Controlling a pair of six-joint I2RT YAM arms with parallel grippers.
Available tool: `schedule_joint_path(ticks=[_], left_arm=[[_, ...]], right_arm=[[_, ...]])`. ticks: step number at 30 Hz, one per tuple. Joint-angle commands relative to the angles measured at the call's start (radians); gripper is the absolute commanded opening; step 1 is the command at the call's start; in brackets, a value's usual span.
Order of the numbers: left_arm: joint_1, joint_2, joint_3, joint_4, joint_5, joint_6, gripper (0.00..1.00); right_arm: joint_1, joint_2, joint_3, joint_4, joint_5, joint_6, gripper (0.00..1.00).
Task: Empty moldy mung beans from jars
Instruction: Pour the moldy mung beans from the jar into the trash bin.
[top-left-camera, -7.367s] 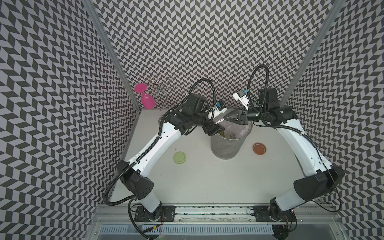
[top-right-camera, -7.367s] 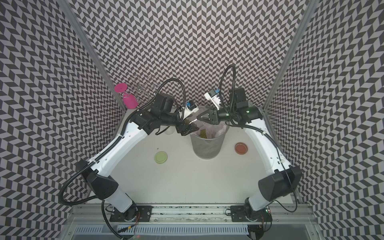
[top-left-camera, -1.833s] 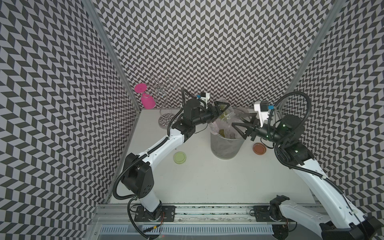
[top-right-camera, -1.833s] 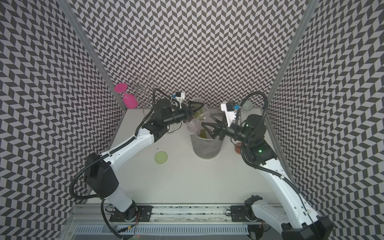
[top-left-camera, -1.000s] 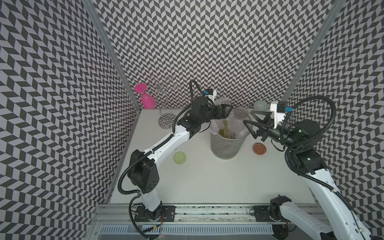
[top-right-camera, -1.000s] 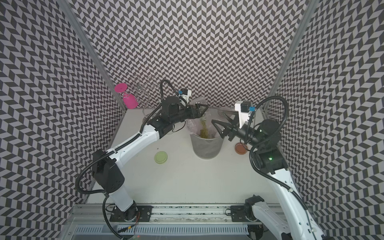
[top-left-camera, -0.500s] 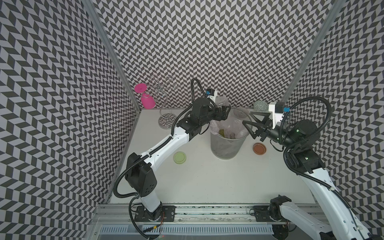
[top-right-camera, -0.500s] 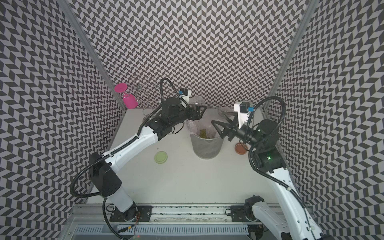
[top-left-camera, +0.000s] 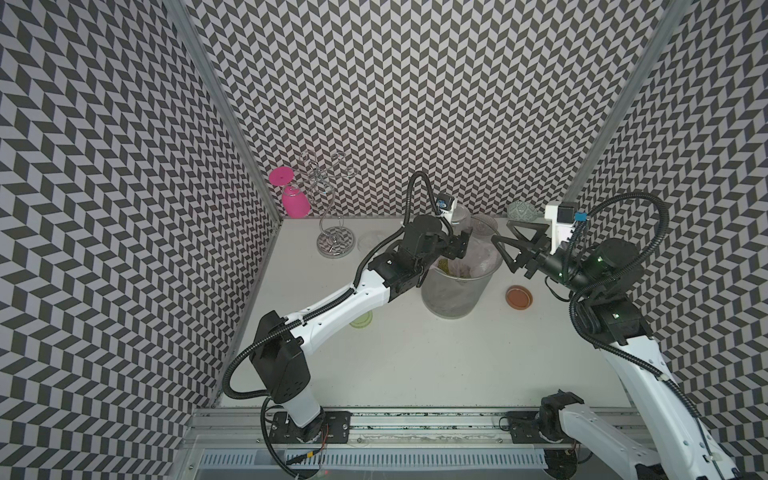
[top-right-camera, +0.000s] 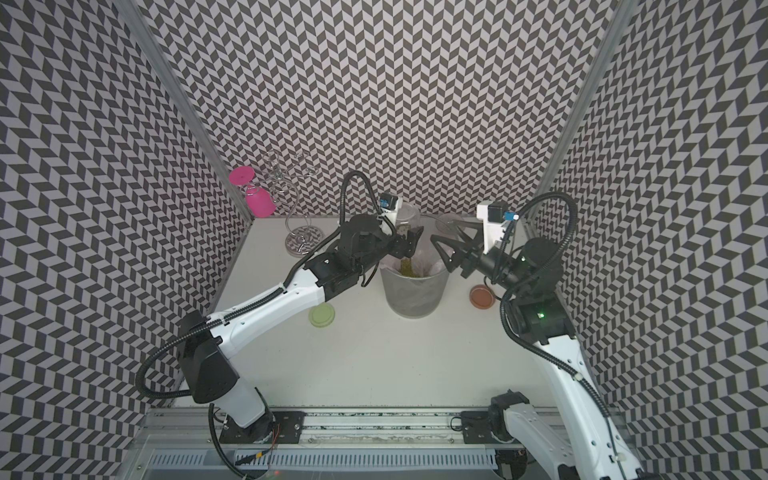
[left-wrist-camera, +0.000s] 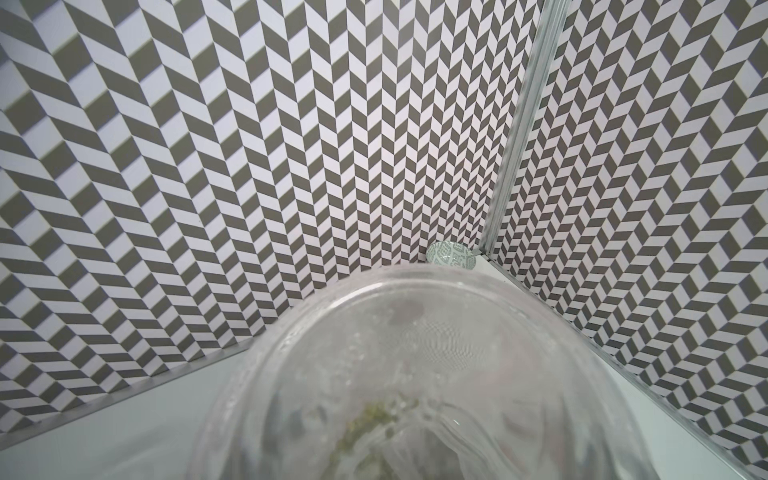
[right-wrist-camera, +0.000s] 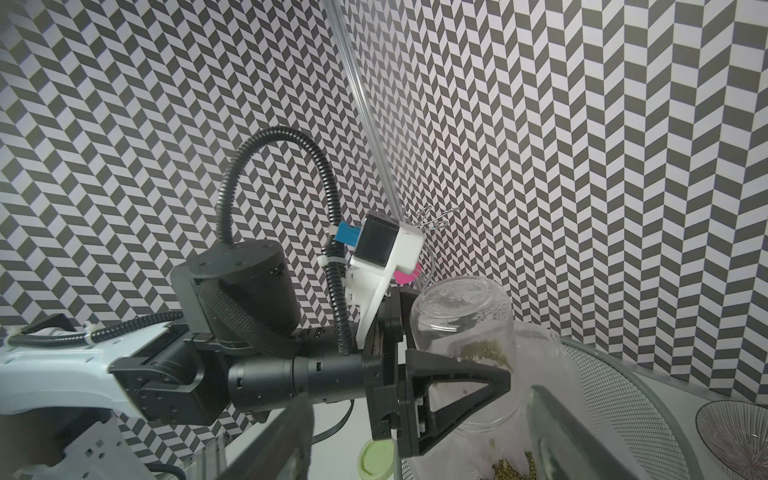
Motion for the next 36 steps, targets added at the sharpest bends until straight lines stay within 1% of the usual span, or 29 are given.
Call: schedule_joint_path(ticks=[1,7,12,15,19,22,25,29,32,36], left_arm=[[-0.032,-0.06,-0.013,0.154,-0.121,0.091,0.55],[-0.083,-0.048,-0.026,0.194,-0.202,0.186,0.55],[-0.103,-0.03,-0.042,0.231,-0.247,0.24,0.55],[-0.126,-0.02,-0.053,0.266,-0.305,0.297,0.55],[-0.183,0.006,-0.068,0.349,-0.422,0.431,0.56],[-0.201,0.02,-0.086,0.392,-0.456,0.453,0.56],[-0.197,0.01,-0.095,0.378,-0.436,0.386,0.55],[-0.171,-0.026,-0.053,0.266,-0.328,0.22,0.55],[-0.145,-0.026,0.032,0.119,-0.212,0.105,0.55],[-0.106,-0.023,0.129,-0.053,-0.074,-0.019,0.55]], right_arm=[[-0.01,-0.001,-0.011,0.025,0.003,0.015,0.78],[-0.015,0.001,-0.013,0.03,0.0,0.024,0.79],[-0.018,-0.001,-0.016,0.029,0.002,0.025,0.78],[-0.02,-0.005,-0.018,0.027,0.006,0.025,0.79],[-0.024,-0.008,-0.021,0.032,0.009,0.027,0.78],[-0.025,-0.005,-0.027,0.043,0.007,0.034,0.79],[-0.025,-0.008,-0.03,0.042,0.007,0.033,0.79],[-0.03,-0.011,-0.031,0.039,0.008,0.031,0.79],[-0.031,-0.011,-0.032,0.038,0.003,0.031,0.79],[-0.034,-0.01,-0.034,0.043,-0.004,0.037,0.79]])
